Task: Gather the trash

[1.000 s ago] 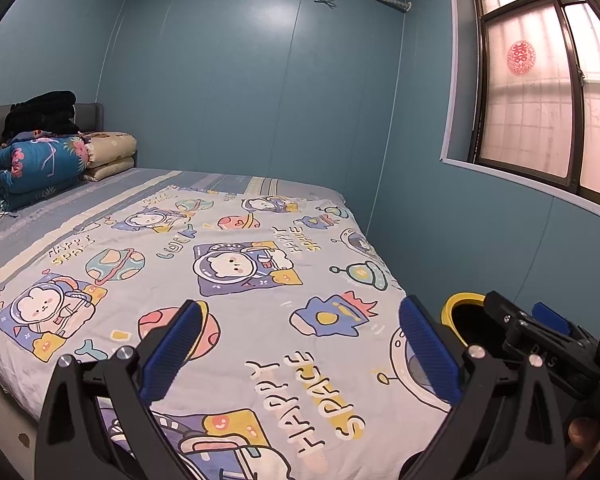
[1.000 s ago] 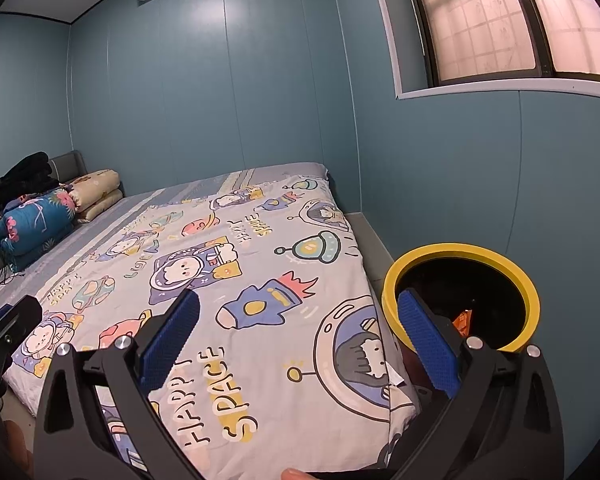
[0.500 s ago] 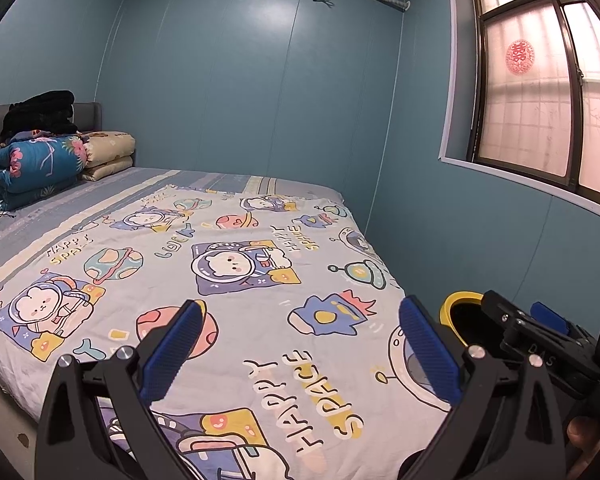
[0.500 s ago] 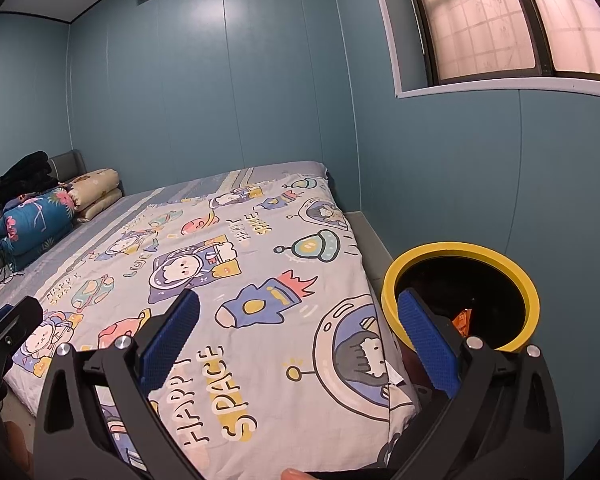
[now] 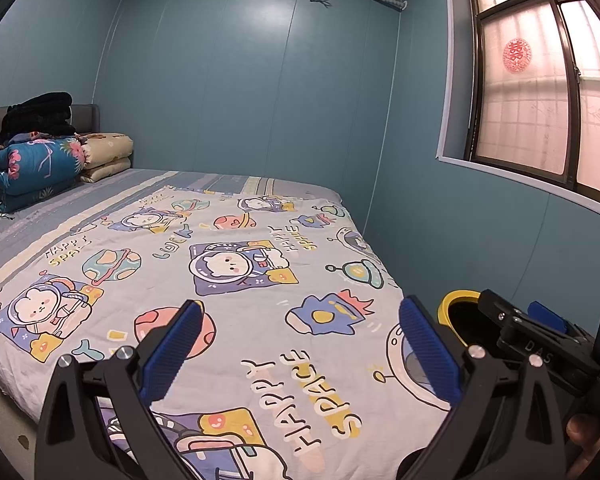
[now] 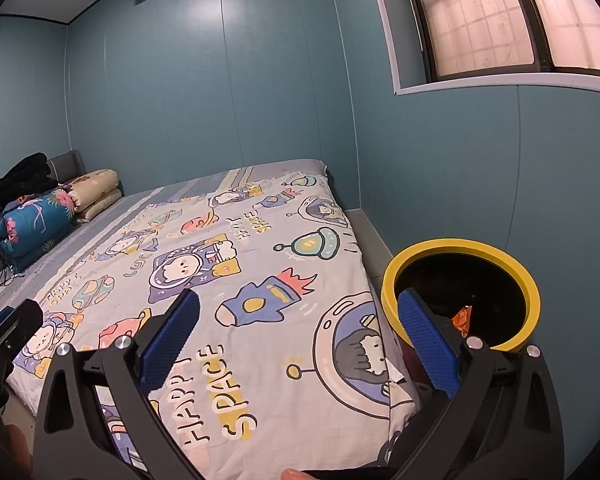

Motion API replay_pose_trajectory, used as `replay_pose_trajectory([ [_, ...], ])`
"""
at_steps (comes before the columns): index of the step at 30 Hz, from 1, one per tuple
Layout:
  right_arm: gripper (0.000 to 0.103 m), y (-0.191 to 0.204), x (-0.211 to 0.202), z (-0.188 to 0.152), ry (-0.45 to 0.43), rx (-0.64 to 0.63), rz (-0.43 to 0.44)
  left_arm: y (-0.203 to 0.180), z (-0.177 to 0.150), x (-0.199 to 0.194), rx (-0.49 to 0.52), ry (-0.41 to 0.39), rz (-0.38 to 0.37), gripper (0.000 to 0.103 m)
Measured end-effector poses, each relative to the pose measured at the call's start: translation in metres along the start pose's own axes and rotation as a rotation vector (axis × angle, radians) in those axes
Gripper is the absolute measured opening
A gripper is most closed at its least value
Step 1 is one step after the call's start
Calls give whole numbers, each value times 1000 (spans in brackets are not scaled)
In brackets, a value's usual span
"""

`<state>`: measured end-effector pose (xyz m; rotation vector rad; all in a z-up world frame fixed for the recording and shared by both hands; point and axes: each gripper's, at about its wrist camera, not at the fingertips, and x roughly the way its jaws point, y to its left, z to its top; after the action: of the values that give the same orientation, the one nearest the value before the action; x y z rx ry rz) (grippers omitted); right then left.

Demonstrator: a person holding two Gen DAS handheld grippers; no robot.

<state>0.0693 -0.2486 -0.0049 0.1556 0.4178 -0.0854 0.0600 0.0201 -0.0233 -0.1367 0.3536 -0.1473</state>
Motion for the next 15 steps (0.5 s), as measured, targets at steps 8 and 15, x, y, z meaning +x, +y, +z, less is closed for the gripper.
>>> replay_pose_trajectory([
  [8,95,-2,-1,0,-2,7,-1,0,0,2,-7,7,1,95],
  [15,95,-2,0,-1,4,10,0,2,0,4,-13,14,2,95],
])
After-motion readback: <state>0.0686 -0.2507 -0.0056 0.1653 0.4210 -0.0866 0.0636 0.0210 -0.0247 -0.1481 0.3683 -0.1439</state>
